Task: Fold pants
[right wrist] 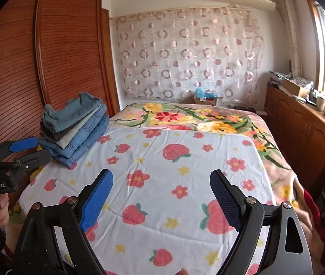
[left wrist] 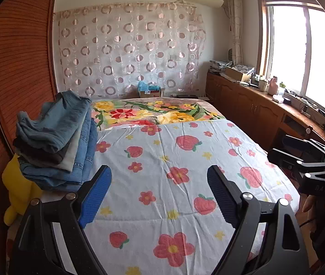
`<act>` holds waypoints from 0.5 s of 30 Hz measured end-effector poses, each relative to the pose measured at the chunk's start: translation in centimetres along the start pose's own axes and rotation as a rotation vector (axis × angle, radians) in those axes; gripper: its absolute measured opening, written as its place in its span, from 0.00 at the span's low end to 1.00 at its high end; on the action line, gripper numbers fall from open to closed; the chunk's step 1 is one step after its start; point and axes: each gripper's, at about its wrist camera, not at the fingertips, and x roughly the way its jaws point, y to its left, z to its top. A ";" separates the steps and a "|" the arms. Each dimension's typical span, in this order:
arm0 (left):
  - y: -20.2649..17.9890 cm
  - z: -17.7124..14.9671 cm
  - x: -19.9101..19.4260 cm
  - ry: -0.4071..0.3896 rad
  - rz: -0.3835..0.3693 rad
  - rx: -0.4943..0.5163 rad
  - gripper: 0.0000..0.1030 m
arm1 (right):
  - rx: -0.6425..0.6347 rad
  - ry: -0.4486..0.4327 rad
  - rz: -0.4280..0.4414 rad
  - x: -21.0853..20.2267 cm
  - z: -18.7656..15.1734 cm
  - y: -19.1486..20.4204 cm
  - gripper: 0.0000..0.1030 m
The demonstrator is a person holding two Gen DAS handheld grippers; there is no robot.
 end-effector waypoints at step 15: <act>-0.8 1.7 -4.4 -0.060 0.004 0.009 0.84 | 0.025 -0.078 -0.072 -5.8 0.1 2.0 0.86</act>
